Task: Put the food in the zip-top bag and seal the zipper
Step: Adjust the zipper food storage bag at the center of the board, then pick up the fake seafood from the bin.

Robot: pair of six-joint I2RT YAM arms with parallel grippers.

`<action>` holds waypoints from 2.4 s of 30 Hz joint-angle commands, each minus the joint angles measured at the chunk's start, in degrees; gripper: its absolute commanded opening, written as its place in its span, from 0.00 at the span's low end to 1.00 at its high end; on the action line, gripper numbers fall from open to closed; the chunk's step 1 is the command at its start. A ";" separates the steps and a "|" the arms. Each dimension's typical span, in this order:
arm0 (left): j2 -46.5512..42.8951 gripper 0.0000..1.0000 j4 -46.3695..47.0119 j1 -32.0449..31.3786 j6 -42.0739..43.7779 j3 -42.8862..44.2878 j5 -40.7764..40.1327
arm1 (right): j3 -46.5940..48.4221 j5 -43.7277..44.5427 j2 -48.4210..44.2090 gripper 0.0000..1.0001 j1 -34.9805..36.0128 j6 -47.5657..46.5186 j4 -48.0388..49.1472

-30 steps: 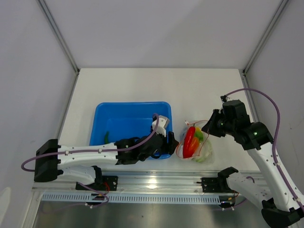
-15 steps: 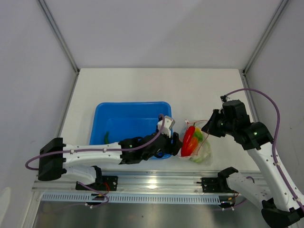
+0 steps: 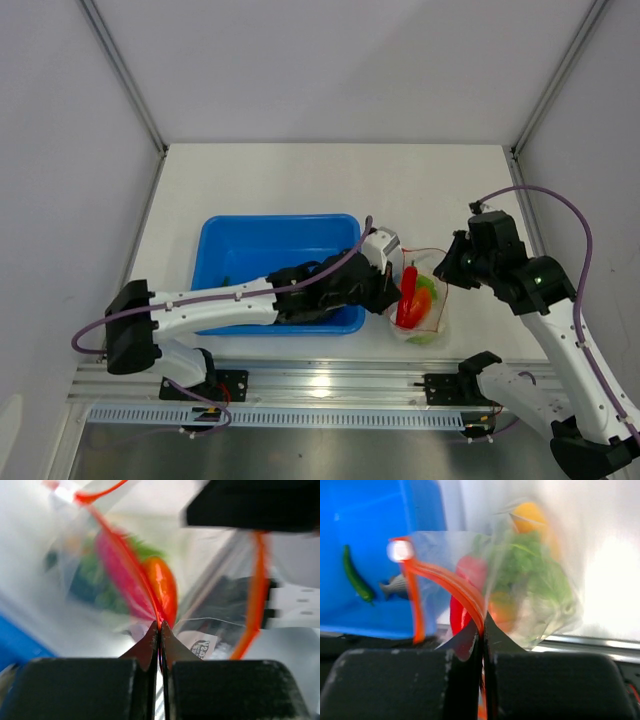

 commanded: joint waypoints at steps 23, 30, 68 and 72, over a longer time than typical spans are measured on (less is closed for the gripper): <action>2.20 0.12 -11.38 10.79 3.33 13.14 27.27 | -1.49 -2.31 3.92 0.00 0.01 -6.32 5.51; -2.64 0.87 -24.94 15.53 2.71 13.62 23.51 | 0.74 -3.99 9.37 0.00 -0.08 -4.82 5.06; -2.30 1.00 -21.78 29.16 37.59 -8.89 26.39 | 4.42 -0.04 20.19 0.00 -1.14 -6.58 3.75; 1.65 1.00 -21.16 29.08 39.09 -8.36 29.46 | 4.87 0.05 18.87 0.00 -1.05 -6.75 3.57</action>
